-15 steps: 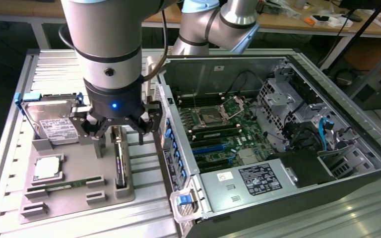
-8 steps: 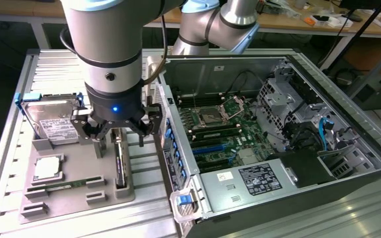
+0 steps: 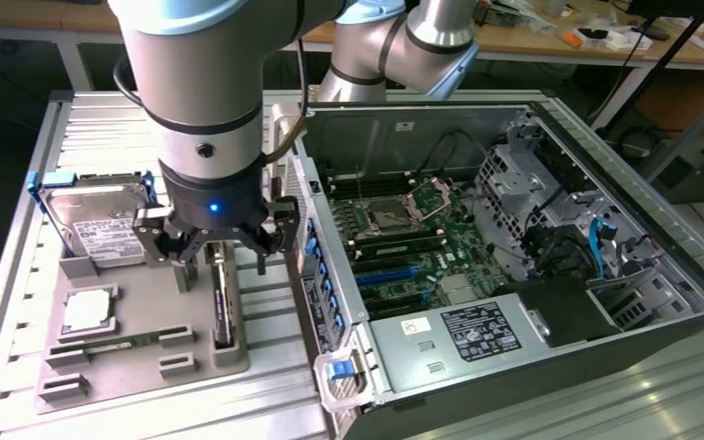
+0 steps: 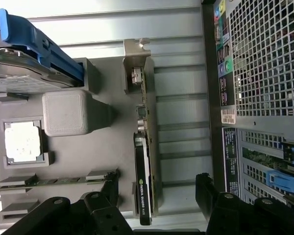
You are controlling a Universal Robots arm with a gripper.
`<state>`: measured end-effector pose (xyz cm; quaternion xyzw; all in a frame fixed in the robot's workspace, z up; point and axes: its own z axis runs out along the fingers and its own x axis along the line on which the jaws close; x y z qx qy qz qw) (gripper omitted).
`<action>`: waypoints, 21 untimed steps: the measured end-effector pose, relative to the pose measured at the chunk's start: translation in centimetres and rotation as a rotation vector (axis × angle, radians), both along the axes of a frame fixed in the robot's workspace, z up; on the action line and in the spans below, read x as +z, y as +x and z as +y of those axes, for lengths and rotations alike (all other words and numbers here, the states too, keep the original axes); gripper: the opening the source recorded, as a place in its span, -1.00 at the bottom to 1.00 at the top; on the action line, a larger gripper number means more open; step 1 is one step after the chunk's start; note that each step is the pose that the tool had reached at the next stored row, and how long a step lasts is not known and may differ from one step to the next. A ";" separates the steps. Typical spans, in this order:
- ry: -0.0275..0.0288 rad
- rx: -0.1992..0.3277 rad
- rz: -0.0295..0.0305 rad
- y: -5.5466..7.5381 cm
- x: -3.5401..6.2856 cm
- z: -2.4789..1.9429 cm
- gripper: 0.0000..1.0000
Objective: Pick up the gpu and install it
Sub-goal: 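Pick up the gpu and move the gpu toward the slot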
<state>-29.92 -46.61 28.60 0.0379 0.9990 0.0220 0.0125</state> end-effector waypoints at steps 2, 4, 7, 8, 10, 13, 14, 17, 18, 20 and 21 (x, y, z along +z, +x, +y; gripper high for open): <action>0.0000 0.000 -0.0001 0.0 -0.17 -0.01 0.47; 0.0000 0.000 0.0000 0.0 -0.35 -0.03 0.47; 0.0000 0.000 0.0000 0.0 -0.60 -0.05 0.47; 0.0000 0.000 0.0000 0.0 -0.66 -0.05 0.47; 0.0000 0.000 0.0000 0.0 -0.76 -0.05 0.47; -0.0001 -0.001 -0.0001 0.0 -1.00 -0.05 0.47; -0.0006 -0.001 0.0000 -0.1 -1.16 -0.05 0.47; -0.0017 -0.005 0.0000 -0.2 -1.40 -0.05 0.47; -0.0018 -0.008 0.0000 -0.2 -1.47 -0.05 0.47; -0.0022 -0.014 -0.0001 -0.2 -1.59 -0.05 0.47; -0.0024 -0.018 -0.0001 -0.2 -1.65 -0.05 0.47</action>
